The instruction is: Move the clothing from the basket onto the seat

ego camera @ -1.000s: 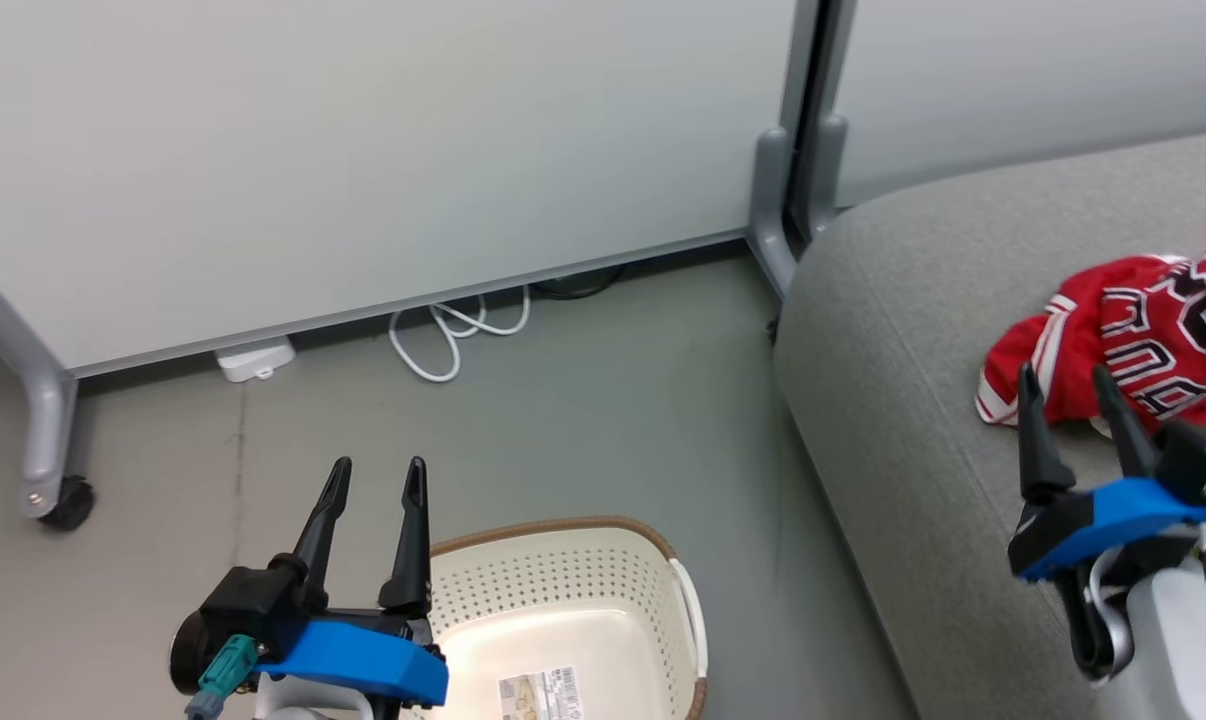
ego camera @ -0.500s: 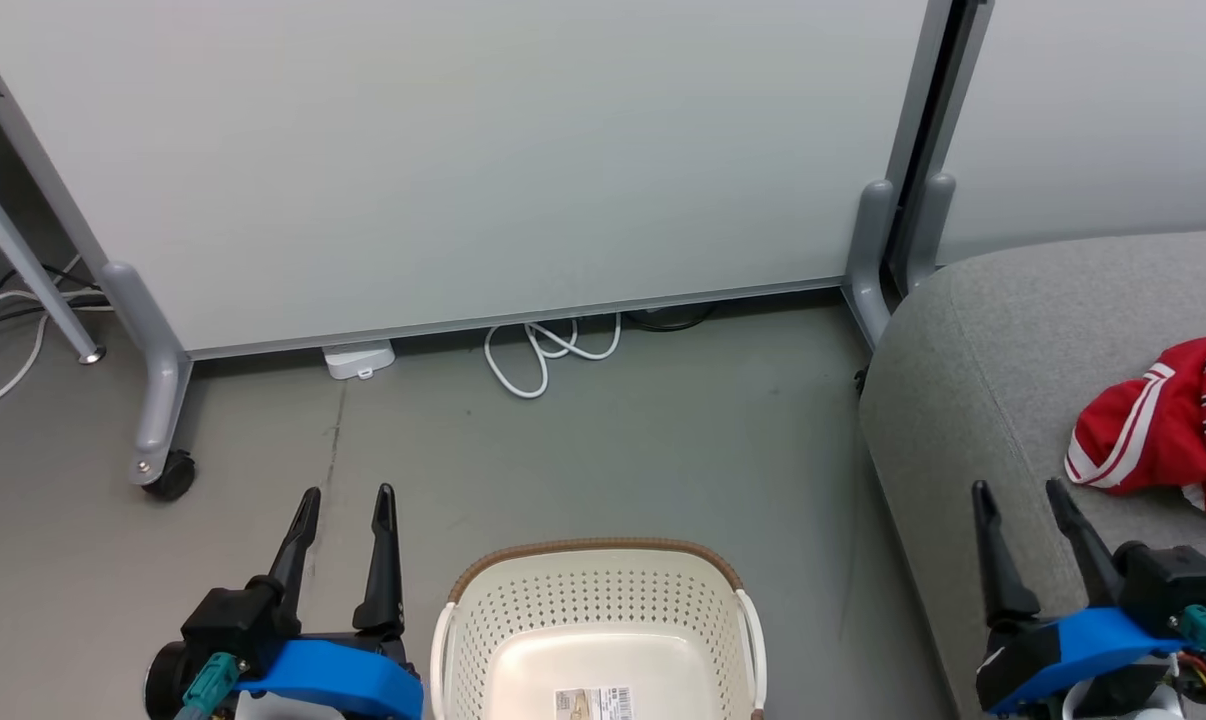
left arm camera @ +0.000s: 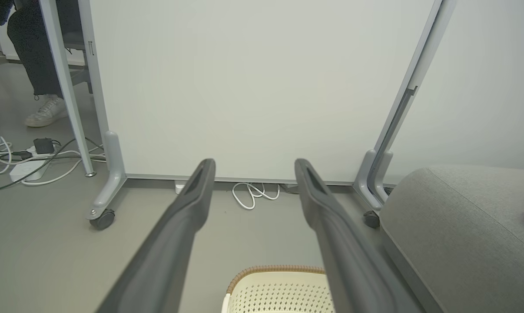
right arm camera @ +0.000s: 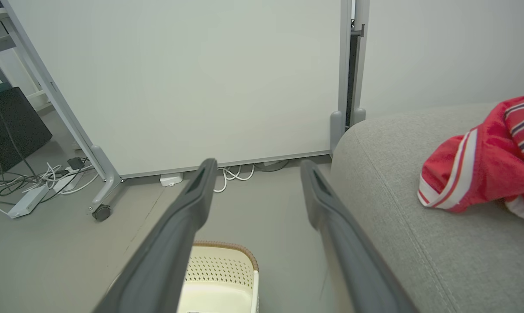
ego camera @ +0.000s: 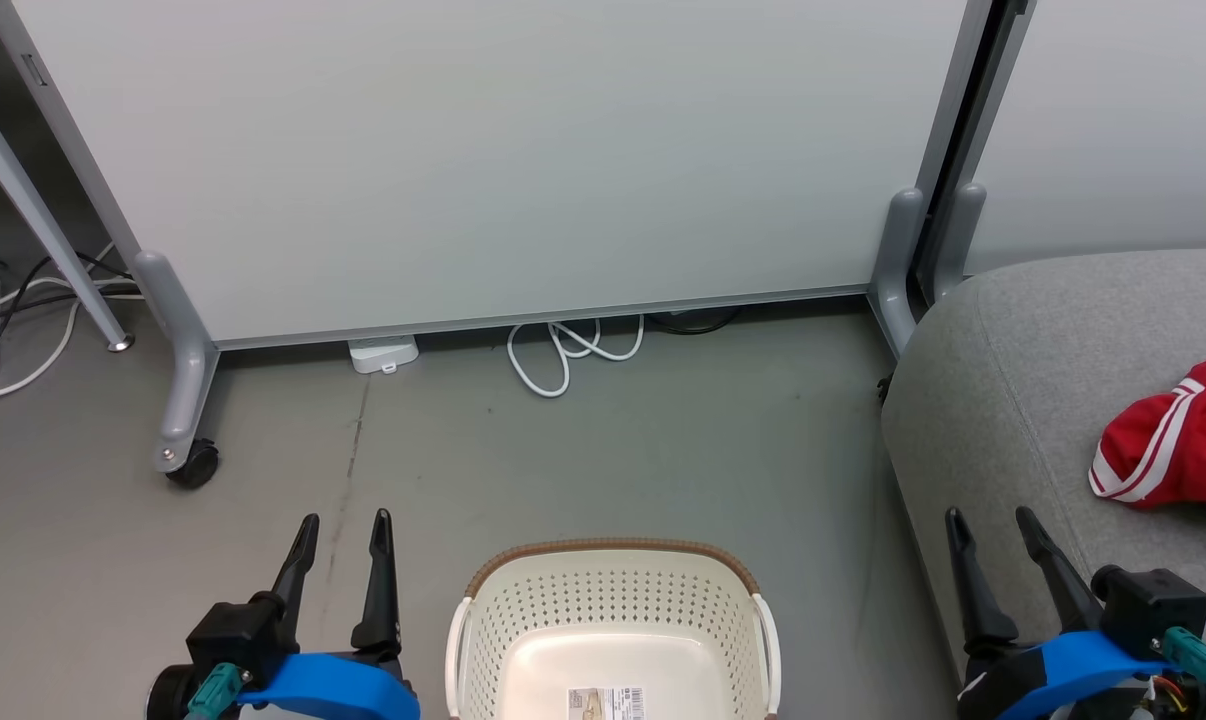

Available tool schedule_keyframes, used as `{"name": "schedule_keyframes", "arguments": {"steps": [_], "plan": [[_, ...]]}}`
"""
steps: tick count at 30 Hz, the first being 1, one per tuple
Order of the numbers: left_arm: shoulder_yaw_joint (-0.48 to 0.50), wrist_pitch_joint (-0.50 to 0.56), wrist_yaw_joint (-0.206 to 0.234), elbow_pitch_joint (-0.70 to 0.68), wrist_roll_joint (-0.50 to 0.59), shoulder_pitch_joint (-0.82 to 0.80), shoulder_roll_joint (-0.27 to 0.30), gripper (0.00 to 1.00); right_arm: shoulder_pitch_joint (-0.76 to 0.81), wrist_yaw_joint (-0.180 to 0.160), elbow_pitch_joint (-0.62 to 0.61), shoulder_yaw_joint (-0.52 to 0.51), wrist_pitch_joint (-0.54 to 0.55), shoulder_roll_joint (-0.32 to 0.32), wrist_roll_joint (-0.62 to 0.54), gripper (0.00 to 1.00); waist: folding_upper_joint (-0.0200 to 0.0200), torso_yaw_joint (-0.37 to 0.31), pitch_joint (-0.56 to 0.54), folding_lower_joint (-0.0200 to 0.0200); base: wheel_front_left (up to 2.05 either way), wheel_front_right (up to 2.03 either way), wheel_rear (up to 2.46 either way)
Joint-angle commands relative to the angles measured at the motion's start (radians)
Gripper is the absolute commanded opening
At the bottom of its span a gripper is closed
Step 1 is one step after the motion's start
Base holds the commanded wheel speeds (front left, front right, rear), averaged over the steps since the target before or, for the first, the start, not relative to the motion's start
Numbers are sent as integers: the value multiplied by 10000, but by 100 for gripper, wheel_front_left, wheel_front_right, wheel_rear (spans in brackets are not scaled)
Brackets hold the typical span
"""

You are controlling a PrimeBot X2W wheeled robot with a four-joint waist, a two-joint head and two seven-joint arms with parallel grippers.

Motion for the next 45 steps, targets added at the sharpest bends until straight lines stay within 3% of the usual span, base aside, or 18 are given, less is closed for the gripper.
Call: {"name": "schedule_keyframes", "arguments": {"steps": [1,19,20,28,45], "plan": [[-7,-25,-20,16,-4,-67,-2,100,124,1,25,6,-66,16,45,100,-1,-5,10,0,0,0,0],[-316,-25,-24,94,-154,3,-2,100,100,1,382,5,-237,18,263,100,-1,-18,92,0,0,0,0],[-353,-25,-22,98,-182,1,6,0,96,1,398,14,-253,18,287,0,-1,-20,93,0,0,0,0],[-339,77,0,722,-204,589,-6,0,198,0,1080,3,-158,46,267,0,-1,-21,92,0,0,0,0],[133,892,-4,239,-3401,294,41,0,-104,0,903,-128,422,35,3511,0,-1,-92,125,0,0,0,0]]}}
